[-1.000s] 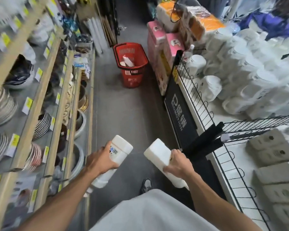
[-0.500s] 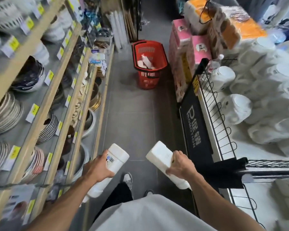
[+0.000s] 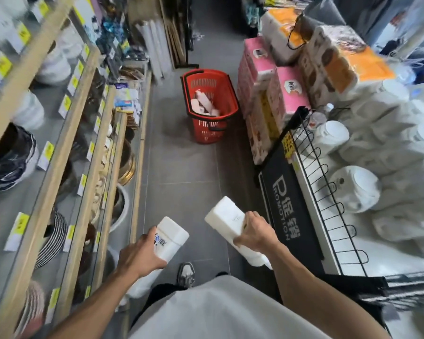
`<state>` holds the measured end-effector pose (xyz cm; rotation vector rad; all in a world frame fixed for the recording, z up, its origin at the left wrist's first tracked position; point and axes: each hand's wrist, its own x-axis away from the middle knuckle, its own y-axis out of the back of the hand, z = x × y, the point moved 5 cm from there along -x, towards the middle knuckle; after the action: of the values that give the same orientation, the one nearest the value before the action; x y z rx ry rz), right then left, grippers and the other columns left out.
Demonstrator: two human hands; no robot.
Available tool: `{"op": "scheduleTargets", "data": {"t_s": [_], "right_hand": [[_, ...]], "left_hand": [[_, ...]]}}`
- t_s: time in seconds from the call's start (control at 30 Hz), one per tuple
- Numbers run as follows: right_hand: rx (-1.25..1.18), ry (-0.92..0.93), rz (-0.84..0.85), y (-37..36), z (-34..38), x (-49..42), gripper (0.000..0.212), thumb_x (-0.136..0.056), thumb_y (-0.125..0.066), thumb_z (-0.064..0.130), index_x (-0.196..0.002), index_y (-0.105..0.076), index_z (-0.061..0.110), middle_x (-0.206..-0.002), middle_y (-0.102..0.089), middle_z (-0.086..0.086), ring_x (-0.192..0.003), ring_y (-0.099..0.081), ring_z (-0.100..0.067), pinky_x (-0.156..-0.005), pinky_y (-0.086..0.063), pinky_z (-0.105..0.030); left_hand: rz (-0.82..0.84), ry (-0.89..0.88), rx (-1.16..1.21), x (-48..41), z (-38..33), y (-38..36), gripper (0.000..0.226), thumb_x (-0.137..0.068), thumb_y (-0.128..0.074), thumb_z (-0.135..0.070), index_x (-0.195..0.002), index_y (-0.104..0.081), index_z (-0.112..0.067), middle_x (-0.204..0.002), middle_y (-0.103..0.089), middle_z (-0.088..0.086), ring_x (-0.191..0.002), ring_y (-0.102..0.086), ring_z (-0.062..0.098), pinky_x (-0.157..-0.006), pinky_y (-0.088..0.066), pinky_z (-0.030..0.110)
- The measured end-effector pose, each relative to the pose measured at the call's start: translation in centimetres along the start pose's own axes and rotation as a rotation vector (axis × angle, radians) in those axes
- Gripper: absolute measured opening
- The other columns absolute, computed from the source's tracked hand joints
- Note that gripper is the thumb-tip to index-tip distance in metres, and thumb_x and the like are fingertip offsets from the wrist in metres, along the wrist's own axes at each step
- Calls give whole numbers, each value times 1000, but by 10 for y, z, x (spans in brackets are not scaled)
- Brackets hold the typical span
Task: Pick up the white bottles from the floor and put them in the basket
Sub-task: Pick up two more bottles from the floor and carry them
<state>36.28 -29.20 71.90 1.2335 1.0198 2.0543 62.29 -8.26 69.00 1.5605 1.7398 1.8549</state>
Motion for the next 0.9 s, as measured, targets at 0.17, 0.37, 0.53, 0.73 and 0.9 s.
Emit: {"op": "scheduleTargets", "data": {"t_s": [0.17, 0.37, 0.53, 0.73, 0.9], "right_hand": [[-6, -17, 32, 10, 18, -42, 67, -60, -82, 46, -109, -43, 21, -105, -48, 5, -97, -53, -19, -86, -53, -40], [-1, -50, 106, 20, 23, -105, 65, -58, -79, 47, -106, -42, 23, -104, -48, 5, -96, -52, -18, -85, -51, -38], [1, -51, 123, 44, 36, -173, 63, -57, -77, 49, -103, -42, 24, -103, -47, 6, -97, -49, -18, -84, -49, -37], [-68, -71, 120, 78, 54, -254, 69, -54, -72, 54, -109, -47, 21, -104, -48, 6, -100, -51, -19, -86, -50, -38], [-30, -86, 142, 104, 75, -311, 73, -56, -73, 55, -116, -48, 22, -109, -49, 5, -105, -52, -18, -91, -51, -39]], "left_hand": [[-34, -41, -25, -56, -4, 45, 117, -58, -77, -59, -152, -12, -32, -138, -57, 1, -106, -65, 30, -82, -53, 38], [-60, -20, -31, -142, -21, 101, 111, -63, -78, -57, -151, -15, -29, -138, -57, 3, -108, -64, 33, -81, -49, 38], [-83, -6, -8, -208, -35, 143, 116, -63, -79, -55, -153, -9, -33, -137, -57, 3, -107, -64, 32, -79, -48, 37], [-105, 65, 8, -273, -44, 190, 120, -66, -78, -56, -158, -4, -35, -143, -53, 0, -114, -62, 28, -83, -49, 37], [-73, 113, 64, -316, -34, 216, 122, -59, -76, -58, -156, -5, -39, -135, -59, -5, -107, -64, 26, -84, -51, 38]]}}
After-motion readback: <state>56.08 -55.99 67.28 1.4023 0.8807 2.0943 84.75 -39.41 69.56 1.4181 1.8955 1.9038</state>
